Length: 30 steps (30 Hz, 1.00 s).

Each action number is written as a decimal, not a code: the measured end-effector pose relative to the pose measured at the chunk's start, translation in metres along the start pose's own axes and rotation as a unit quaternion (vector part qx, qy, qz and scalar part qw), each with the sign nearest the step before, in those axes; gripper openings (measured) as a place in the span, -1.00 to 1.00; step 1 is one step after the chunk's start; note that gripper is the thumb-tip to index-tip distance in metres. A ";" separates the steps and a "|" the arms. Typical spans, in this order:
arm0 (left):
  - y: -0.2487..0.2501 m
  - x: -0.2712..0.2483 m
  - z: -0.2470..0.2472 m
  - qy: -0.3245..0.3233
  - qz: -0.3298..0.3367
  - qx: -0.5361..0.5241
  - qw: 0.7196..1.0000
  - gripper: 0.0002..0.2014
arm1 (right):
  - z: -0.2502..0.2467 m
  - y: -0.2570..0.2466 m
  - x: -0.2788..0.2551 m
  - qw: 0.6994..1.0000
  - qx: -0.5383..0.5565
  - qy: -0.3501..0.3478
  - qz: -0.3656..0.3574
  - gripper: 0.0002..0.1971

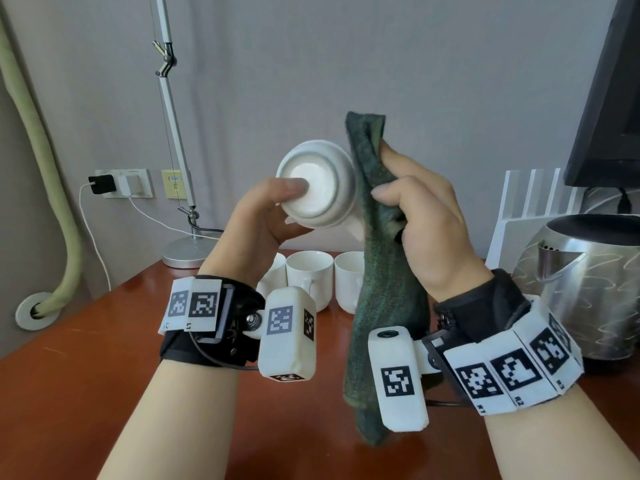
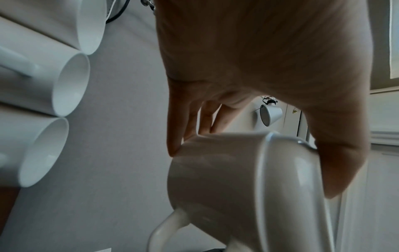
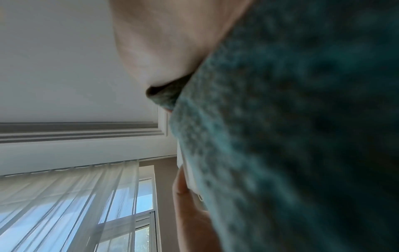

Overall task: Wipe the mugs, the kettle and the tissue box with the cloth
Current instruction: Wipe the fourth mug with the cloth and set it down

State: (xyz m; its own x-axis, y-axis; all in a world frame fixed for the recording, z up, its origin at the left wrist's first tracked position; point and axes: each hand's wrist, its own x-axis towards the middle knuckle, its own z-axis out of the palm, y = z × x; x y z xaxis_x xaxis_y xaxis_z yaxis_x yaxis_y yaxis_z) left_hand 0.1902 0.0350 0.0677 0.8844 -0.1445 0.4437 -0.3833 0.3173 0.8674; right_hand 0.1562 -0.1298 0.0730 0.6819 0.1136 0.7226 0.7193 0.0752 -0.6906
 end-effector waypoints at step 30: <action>0.004 0.005 0.020 0.064 -0.007 0.044 0.997 -0.75 | -0.011 0.020 0.005 0.936 -0.351 0.009 -0.023 -0.39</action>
State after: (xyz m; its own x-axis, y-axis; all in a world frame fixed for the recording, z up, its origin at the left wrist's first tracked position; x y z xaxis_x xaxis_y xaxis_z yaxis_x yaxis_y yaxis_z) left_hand 0.1883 0.0170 0.0779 0.9144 -0.0259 0.4040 -0.3876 0.2323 0.8921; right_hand 0.1757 -0.1387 0.0633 0.6451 0.1090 0.7563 0.6539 -0.5909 -0.4726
